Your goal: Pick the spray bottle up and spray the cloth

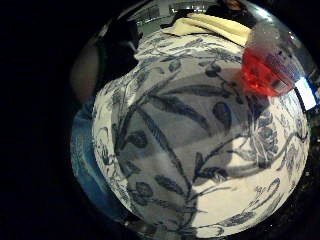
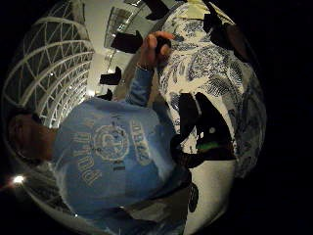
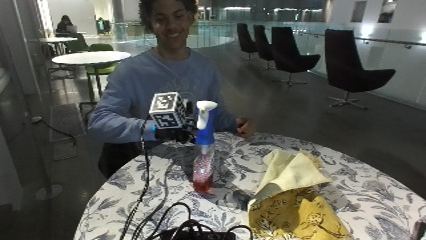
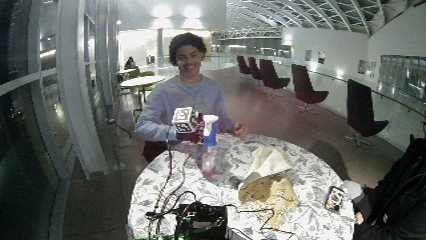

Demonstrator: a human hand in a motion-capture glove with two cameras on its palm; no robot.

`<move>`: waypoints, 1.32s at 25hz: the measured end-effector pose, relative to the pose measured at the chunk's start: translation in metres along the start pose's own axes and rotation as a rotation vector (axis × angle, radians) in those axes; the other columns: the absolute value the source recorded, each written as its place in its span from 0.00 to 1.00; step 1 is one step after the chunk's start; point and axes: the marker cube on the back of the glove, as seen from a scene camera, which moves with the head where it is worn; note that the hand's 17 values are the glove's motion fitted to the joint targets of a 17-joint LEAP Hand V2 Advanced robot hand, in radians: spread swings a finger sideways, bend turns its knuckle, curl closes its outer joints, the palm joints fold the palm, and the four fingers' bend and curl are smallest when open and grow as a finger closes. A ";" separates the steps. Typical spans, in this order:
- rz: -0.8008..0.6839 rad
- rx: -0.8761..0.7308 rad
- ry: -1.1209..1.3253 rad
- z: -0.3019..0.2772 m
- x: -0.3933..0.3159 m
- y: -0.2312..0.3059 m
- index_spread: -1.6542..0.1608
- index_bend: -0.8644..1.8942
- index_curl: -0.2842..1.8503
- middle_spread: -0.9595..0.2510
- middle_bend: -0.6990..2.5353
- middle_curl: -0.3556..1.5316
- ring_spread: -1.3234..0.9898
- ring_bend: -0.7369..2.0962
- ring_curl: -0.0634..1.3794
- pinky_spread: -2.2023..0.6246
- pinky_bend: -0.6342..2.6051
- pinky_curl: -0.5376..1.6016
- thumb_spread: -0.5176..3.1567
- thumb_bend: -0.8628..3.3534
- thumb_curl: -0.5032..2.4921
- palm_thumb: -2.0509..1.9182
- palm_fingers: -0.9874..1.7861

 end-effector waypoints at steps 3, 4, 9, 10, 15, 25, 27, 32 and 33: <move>0.012 0.036 -0.018 -0.009 0.004 -0.004 0.75 0.37 0.25 0.77 0.34 0.32 0.58 0.37 0.21 0.85 0.26 0.35 0.41 0.29 0.24 0.67 0.62; 0.014 0.058 -0.029 -0.013 0.005 -0.005 0.74 0.37 0.25 0.77 0.34 0.33 0.58 0.37 0.21 0.85 0.26 0.35 0.42 0.28 0.24 0.68 0.62; 0.003 0.261 -0.124 -0.027 0.007 -0.006 0.74 0.36 0.25 0.76 0.33 0.34 0.58 0.38 0.23 0.86 0.26 0.36 0.44 0.28 0.25 0.68 0.63; 0.012 0.308 -0.147 -0.031 0.009 -0.007 0.74 0.36 0.25 0.76 0.33 0.34 0.58 0.39 0.23 0.85 0.26 0.36 0.44 0.28 0.25 0.68 0.63; 0.147 0.538 -0.240 -0.050 0.022 -0.010 0.74 0.35 0.25 0.76 0.32 0.35 0.58 0.40 0.25 0.85 0.27 0.37 0.45 0.27 0.26 0.68 0.63; 0.501 0.932 -0.354 -0.081 0.107 -0.034 0.72 0.34 0.23 0.76 0.32 0.37 0.58 0.40 0.26 0.85 0.30 0.40 0.43 0.23 0.25 0.66 0.59; 0.546 0.965 -0.351 -0.081 0.121 -0.049 0.72 0.34 0.23 0.76 0.32 0.38 0.58 0.39 0.26 0.85 0.30 0.40 0.43 0.23 0.25 0.66 0.59; 0.634 0.890 -0.350 -0.073 0.137 -0.080 0.71 0.31 0.21 0.77 0.32 0.38 0.59 0.39 0.27 0.86 0.32 0.42 0.42 0.21 0.25 0.65 0.52; 0.630 0.882 -0.339 -0.072 0.138 -0.084 0.70 0.30 0.20 0.77 0.31 0.38 0.59 0.40 0.28 0.86 0.33 0.42 0.41 0.21 0.25 0.65 0.49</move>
